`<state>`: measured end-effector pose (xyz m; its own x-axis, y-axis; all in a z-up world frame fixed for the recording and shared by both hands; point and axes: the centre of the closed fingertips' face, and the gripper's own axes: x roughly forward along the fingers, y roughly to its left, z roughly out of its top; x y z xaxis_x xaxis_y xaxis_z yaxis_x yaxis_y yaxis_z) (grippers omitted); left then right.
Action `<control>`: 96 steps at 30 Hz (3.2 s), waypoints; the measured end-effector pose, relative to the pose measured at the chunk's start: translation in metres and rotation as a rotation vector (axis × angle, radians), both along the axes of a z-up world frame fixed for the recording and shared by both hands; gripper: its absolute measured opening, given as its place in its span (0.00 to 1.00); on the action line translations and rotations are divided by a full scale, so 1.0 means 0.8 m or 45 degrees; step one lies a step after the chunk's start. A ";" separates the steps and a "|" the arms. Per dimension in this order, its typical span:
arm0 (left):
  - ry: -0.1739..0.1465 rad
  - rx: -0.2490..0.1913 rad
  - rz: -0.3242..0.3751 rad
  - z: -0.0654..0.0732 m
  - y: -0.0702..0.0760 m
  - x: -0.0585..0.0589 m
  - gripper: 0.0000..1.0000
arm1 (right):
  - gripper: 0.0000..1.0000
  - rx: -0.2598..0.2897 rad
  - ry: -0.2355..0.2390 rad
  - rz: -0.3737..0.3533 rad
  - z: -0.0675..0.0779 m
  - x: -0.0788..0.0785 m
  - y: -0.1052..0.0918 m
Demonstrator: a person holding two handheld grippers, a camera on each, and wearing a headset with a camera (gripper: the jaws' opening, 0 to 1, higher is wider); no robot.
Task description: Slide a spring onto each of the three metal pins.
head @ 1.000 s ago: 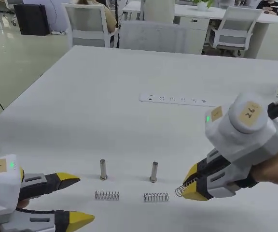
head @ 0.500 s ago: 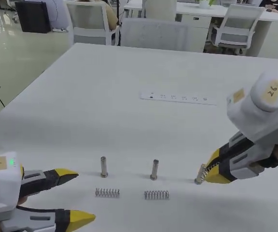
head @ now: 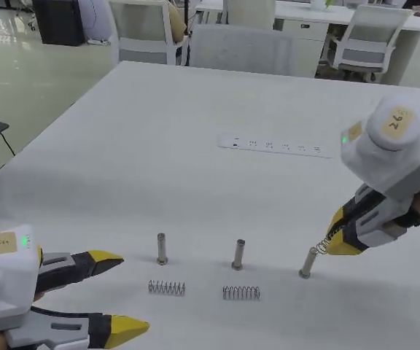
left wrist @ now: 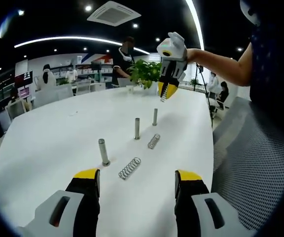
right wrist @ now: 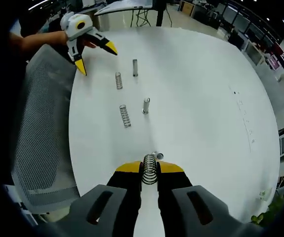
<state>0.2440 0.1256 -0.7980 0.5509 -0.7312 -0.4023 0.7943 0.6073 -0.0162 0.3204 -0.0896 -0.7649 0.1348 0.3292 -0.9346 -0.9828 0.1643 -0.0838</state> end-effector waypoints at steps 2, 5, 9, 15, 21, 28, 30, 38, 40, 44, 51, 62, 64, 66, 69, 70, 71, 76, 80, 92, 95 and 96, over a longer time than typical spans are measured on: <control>-0.001 0.001 0.000 0.000 0.000 0.000 0.56 | 0.09 -0.011 0.012 0.005 -0.003 0.002 0.001; -0.003 0.000 0.002 0.001 0.001 0.000 0.57 | 0.09 -0.064 0.007 0.016 -0.009 0.009 -0.004; -0.004 0.000 0.004 0.001 0.003 0.000 0.57 | 0.09 -0.087 0.025 0.021 -0.014 0.015 -0.004; -0.002 0.001 0.004 0.000 0.004 0.000 0.57 | 0.09 -0.110 0.057 0.035 -0.024 0.018 -0.001; -0.005 0.000 0.003 0.000 0.004 0.000 0.56 | 0.09 -0.136 0.069 0.027 -0.030 0.022 -0.004; 0.001 0.006 0.004 -0.004 0.007 -0.001 0.56 | 0.09 -0.154 0.083 0.034 -0.033 0.021 -0.003; 0.004 0.006 0.003 -0.004 0.007 -0.001 0.56 | 0.09 -0.155 0.089 0.034 -0.035 0.021 -0.003; 0.000 0.004 0.003 -0.002 0.005 -0.001 0.55 | 0.09 -0.210 0.110 0.050 -0.051 0.020 -0.003; 0.000 0.002 0.001 -0.001 0.004 -0.001 0.55 | 0.09 -0.221 0.113 0.049 -0.055 0.023 -0.003; 0.001 0.006 -0.001 -0.002 0.003 -0.002 0.55 | 0.09 -0.240 0.120 0.055 -0.063 0.027 -0.001; -0.003 0.009 0.001 -0.001 0.002 -0.002 0.54 | 0.09 -0.287 0.125 0.074 -0.082 0.027 -0.001; -0.001 0.012 0.007 -0.001 0.004 -0.004 0.54 | 0.09 -0.297 0.127 0.066 -0.104 0.027 0.000; -0.002 0.012 0.008 -0.001 0.004 -0.004 0.54 | 0.09 -0.304 0.126 0.064 -0.107 0.027 -0.001; -0.002 0.012 0.008 -0.001 0.004 -0.004 0.54 | 0.09 -0.297 0.113 0.070 -0.106 0.028 0.000; 0.000 0.013 0.008 -0.001 0.005 -0.004 0.53 | 0.09 -0.289 0.117 0.062 -0.105 0.029 0.002; 0.000 0.014 0.007 -0.002 0.005 -0.004 0.53 | 0.09 -0.289 0.117 0.062 -0.105 0.029 0.002; 0.000 0.014 0.006 -0.002 0.004 -0.004 0.53 | 0.09 -0.286 0.118 0.061 -0.105 0.029 0.002; 0.000 0.011 0.006 -0.002 0.003 -0.004 0.53 | 0.09 -0.292 0.112 0.071 -0.108 0.029 0.002; 0.003 0.011 0.009 -0.002 0.004 -0.005 0.53 | 0.11 -0.288 0.111 0.076 -0.110 0.028 0.003; 0.003 0.007 0.009 -0.002 0.003 -0.003 0.53 | 0.24 -0.267 0.104 0.078 -0.110 0.027 0.003; 0.001 0.006 0.007 -0.002 0.002 -0.003 0.53 | 0.25 -0.262 0.096 0.077 -0.108 0.027 0.002; 0.001 0.005 0.007 -0.002 0.002 -0.003 0.53 | 0.25 -0.258 0.096 0.076 -0.107 0.027 0.002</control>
<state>0.2419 0.1271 -0.7993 0.5544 -0.7268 -0.4054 0.7911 0.6115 -0.0143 0.3422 -0.0881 -0.8504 0.0479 0.1389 -0.9891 -0.9951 0.0927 -0.0352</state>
